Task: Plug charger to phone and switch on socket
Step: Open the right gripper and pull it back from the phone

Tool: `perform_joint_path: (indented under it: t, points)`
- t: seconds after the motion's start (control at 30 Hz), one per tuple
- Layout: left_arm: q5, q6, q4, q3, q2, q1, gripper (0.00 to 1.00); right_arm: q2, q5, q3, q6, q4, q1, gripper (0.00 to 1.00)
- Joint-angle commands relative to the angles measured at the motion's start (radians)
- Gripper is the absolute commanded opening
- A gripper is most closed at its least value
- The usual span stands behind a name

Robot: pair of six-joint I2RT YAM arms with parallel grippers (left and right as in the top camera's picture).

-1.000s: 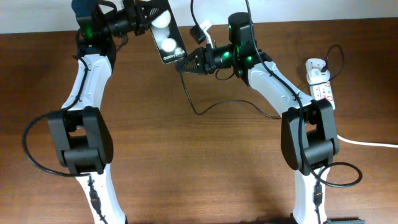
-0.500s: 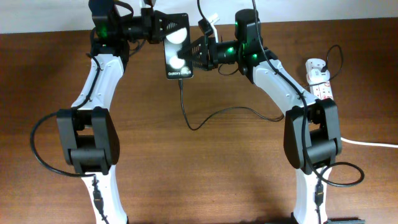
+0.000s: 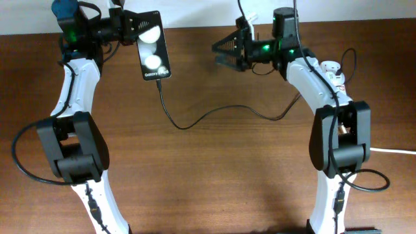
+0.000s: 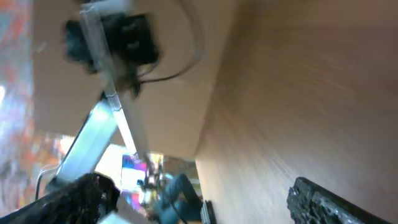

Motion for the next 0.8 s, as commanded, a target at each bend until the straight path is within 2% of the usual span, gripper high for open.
perform_joint_path:
  t: [0.0, 0.07, 0.2, 0.4, 0.53, 0.63, 0.77]
  points:
    - [0.012, -0.013, 0.003, 0.007, -0.032, 0.003, 0.0, -0.014, 0.22, 0.002, -0.19, -0.227, -0.01, 0.99]
    - [0.012, -0.013, 0.003, 0.007, -0.032, 0.003, 0.0, -0.04, 0.325, 0.002, -0.294, -0.36, -0.01, 0.99]
    - [0.012, 0.011, 0.003, 0.007, -0.032, 0.002, 0.0, -0.166, 0.574, 0.002, -0.368, -0.505, -0.009, 0.99]
    - [0.011, 0.034, 0.003, -0.037, -0.032, -0.001, 0.0, -0.392, 0.999, 0.002, -0.368, -0.746, -0.009, 0.99]
    - [-0.063, 0.109, 0.003, -0.121, -0.032, -0.038, 0.0, -0.438, 1.021, 0.002, -0.395, -0.825, -0.009, 0.99]
    - [-0.121, 0.112, 0.003, -0.134, -0.031, -0.059, 0.0, -0.437, 1.028, 0.002, -0.427, -0.845, -0.009, 0.99]
    - [-0.13, 0.111, 0.003, -0.134, -0.031, -0.071, 0.0, -0.417, 1.055, 0.002, -0.446, -0.829, -0.009, 0.99]
